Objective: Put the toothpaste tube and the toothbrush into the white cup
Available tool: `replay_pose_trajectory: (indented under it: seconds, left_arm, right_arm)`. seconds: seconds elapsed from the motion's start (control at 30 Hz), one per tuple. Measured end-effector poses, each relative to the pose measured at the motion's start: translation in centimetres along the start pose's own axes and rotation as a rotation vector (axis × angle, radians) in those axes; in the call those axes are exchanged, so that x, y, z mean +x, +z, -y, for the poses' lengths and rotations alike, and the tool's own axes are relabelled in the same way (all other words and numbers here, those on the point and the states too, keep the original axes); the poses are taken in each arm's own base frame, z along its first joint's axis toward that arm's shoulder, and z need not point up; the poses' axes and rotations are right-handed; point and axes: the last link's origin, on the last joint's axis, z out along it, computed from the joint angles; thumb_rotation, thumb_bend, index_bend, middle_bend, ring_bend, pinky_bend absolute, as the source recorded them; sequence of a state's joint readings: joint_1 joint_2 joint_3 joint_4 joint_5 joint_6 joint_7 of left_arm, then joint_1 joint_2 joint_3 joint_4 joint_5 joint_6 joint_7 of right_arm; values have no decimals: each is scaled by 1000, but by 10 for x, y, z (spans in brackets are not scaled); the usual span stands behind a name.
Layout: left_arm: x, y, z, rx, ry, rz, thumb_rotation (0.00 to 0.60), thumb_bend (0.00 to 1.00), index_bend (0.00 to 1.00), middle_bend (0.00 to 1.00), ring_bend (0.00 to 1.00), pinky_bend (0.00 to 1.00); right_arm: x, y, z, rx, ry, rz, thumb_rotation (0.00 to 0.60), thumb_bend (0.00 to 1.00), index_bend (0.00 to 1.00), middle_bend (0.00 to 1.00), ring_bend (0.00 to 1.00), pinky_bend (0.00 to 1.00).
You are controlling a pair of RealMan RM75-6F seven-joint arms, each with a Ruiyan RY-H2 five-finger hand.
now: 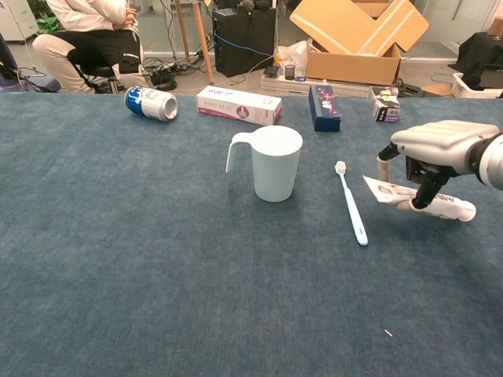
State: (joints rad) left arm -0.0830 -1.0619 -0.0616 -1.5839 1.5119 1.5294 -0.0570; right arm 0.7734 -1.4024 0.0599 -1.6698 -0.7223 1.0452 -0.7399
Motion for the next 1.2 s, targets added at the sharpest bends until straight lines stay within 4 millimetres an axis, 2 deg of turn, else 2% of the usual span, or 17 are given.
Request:
replay_pose_trajectory:
  seconds: [0.27, 0.47, 1.2]
  left_arm:
    - [-2, 0, -1, -2, 6, 5, 600, 320, 599, 392, 365, 440]
    - [-2, 1, -1, 0, 8, 6, 600, 320, 598, 392, 365, 440]
    - [-3, 1, 0, 4, 10, 7, 600, 320, 599, 392, 365, 441]
  right_arm:
    - [23, -21, -10, 6, 110, -72, 600, 415, 649, 1000, 1000, 1000]
    - [32, -29, -17, 9, 154, -109, 600, 417, 653, 1000, 1000, 1000]
    - [46, -38, -20, 27, 209, -162, 600, 433, 666, 1000, 1000, 1000]
